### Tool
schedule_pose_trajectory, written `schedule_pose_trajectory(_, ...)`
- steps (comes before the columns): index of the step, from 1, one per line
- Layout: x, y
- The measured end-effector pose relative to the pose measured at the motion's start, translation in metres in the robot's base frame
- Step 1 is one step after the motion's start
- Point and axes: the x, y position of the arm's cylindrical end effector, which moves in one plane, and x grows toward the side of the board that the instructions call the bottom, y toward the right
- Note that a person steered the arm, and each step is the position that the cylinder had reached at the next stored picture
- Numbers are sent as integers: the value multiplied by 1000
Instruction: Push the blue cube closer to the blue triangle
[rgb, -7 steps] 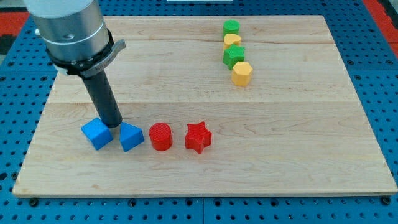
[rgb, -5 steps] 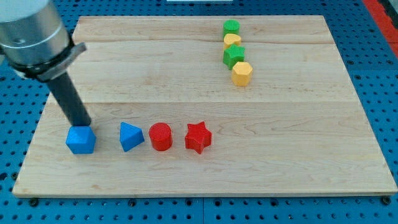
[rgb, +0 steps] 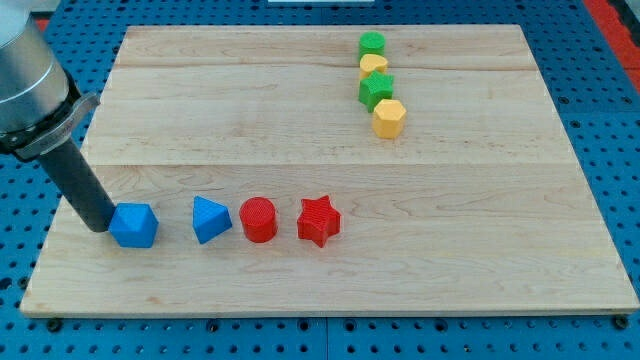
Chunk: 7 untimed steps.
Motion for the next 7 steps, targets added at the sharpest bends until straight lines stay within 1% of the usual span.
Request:
schedule_pose_trajectory(1, 3, -2)
schedule_pose_trajectory(2, 13, -12)
schedule_pose_trajectory(3, 24, -9)
schedule_pose_trajectory(6, 2, 27)
schedule_pose_trajectory(7, -9, 22)
